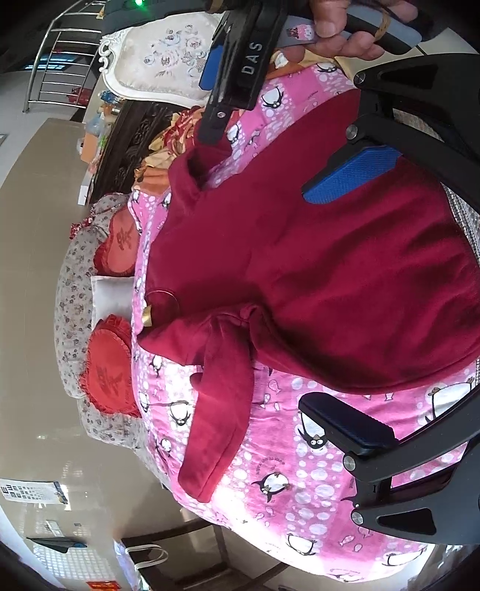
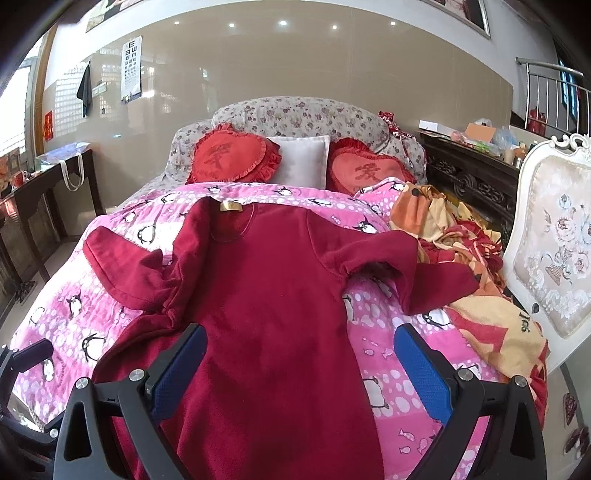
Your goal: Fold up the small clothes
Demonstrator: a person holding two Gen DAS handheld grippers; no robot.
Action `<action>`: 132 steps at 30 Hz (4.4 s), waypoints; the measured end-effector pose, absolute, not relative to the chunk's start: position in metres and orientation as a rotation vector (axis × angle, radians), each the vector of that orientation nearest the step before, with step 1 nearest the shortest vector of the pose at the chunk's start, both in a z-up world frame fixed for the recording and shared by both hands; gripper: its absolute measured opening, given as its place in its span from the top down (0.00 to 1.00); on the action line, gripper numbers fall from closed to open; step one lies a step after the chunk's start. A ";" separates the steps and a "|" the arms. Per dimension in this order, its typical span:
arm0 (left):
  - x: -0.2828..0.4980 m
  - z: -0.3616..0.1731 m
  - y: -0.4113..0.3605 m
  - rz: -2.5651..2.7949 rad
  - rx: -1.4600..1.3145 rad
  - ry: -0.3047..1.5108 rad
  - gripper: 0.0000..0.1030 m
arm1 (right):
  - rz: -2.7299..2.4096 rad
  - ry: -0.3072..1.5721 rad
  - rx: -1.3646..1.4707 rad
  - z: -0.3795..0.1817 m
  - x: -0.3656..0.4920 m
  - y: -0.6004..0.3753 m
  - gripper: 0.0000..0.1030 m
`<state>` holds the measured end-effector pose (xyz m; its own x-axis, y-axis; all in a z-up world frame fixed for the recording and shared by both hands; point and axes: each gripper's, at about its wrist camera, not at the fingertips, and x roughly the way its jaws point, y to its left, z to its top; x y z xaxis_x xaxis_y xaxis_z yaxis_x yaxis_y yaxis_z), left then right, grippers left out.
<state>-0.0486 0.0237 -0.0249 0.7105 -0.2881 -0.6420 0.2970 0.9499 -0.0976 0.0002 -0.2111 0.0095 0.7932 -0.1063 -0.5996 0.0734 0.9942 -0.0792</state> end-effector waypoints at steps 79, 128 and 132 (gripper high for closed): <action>0.168 0.046 0.423 0.144 -0.677 0.423 0.93 | -0.227 0.805 -0.093 -0.124 0.114 -0.247 0.03; 0.197 0.031 0.070 -0.562 -0.450 0.535 0.93 | -0.236 0.795 -0.098 -0.124 0.112 -0.249 0.03; 0.232 0.002 -0.009 -0.658 -0.467 0.637 0.93 | -0.234 0.788 -0.096 -0.124 0.111 -0.249 0.03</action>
